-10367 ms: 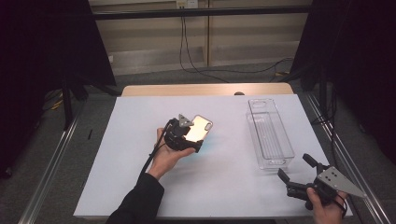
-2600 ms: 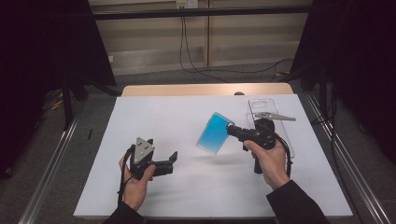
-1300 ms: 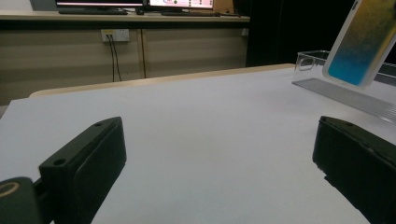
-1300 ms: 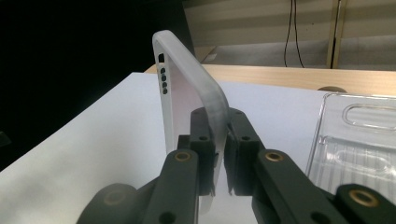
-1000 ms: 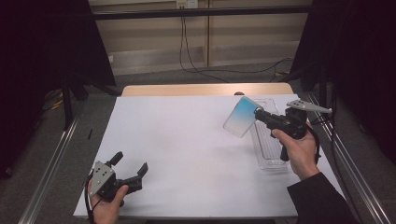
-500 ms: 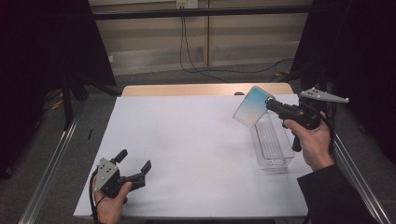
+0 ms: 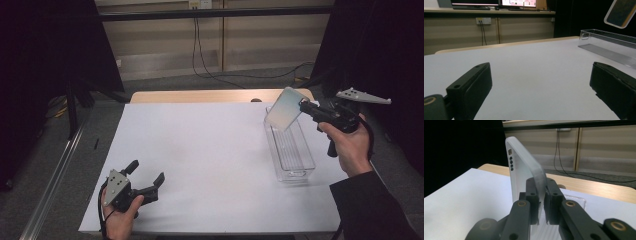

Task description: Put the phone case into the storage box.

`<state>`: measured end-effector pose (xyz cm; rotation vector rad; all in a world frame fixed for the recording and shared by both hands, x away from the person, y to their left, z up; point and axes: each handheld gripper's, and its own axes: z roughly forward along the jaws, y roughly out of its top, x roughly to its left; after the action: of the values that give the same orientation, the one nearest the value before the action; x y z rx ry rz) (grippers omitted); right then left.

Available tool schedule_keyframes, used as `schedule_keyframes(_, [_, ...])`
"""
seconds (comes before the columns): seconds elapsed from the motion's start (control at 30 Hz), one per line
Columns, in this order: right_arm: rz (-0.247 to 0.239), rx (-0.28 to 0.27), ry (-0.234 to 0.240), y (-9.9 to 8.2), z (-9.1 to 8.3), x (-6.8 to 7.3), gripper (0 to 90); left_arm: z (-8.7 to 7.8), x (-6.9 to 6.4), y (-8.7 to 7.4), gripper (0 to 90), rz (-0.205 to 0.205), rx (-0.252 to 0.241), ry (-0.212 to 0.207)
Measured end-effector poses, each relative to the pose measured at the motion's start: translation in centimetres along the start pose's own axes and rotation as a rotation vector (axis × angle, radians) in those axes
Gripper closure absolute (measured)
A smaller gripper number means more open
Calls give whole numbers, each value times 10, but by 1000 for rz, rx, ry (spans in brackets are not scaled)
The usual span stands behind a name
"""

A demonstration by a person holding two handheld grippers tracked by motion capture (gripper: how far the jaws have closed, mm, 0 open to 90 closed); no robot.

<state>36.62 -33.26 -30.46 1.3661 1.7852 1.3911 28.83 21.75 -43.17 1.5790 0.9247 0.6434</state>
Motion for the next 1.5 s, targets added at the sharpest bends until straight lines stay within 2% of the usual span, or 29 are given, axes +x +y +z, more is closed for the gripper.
schedule_keyframes(0.27, [-14, 21, -25, -5, 5, -13, 831, 0, 0, -1, 42, 2, 5, 8])
schedule_keyframes(0.33, [-14, 27, -36, -8, 5, -17, 831, 0, 0, -1, 42, -16, 6, -4])
schedule_keyframes(0.43, [-14, 29, -45, -11, 6, -23, 830, 0, 1, -1, 42, 9, 11, 8])
schedule_keyframes(0.57, [-21, 40, -56, -15, 10, -30, 830, 2, 1, -2, 40, 2, 23, -19])
schedule_keyframes(0.67, [-18, 41, -60, -17, 16, -34, 830, 3, 0, -3, 41, 3, 34, -21])
schedule_keyframes(0.8, [-24, 48, -66, -18, 24, -37, 830, 2, -1, -3, 41, 25, 34, -22])
schedule_keyframes(0.9, [-41, 70, -70, -20, 30, -38, 830, 2, -1, -3, 38, 39, 38, -26])
schedule_keyframes(1.1, [-60, 87, -66, -23, 39, -43, 831, 2, 0, -3, 36, 35, 30, -21])
schedule_keyframes(1.27, [-104, 110, -73, -24, 44, -47, 831, 2, 0, -4, 36, 48, 32, -15])
schedule_keyframes(1.5, [-137, 100, -68, -20, 50, -48, 831, 2, 0, -4, 36, 47, 34, -14])
